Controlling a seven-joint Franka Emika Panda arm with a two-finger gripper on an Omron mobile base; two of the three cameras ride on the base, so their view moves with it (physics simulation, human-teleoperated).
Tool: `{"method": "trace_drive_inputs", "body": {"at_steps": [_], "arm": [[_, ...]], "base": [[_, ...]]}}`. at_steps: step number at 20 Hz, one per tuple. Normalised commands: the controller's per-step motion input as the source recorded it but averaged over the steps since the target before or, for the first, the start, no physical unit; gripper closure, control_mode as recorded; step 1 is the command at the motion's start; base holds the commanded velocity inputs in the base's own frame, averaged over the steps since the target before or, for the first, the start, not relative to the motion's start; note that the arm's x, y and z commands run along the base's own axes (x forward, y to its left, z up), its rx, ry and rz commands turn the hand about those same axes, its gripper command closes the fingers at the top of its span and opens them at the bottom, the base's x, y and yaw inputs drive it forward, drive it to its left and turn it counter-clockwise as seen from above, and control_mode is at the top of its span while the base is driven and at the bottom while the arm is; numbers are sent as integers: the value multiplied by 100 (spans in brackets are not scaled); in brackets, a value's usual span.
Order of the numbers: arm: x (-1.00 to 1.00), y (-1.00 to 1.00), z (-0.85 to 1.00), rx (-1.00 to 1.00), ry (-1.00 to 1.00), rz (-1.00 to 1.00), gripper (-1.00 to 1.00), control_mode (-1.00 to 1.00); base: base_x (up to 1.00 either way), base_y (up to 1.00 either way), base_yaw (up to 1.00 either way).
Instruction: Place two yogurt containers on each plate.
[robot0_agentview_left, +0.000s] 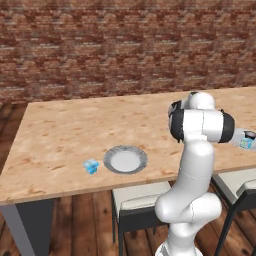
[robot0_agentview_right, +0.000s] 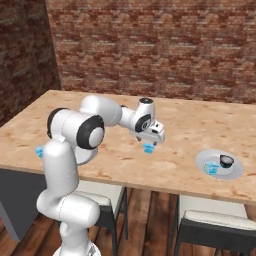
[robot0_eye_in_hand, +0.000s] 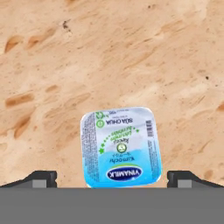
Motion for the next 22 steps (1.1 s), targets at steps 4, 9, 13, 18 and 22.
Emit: {"method": "trace_drive_inputs", "body": {"at_steps": [4, 9, 13, 18, 22], "arm": [[-14, -1, -1, 0, -2, -2, -100, -100], [4, 0, -10, -9, -8, 0, -100, -100], [2, -1, -1, -8, -12, 0, -100, -100], [0, 0, -2, -2, -3, 0, -100, -100], [0, 0, -6, 0, 0, 0, -100, -100]], "base": [[0, 0, 0], [0, 0, 0], [0, 0, 0], [0, 0, 0], [0, 0, 0]]}}
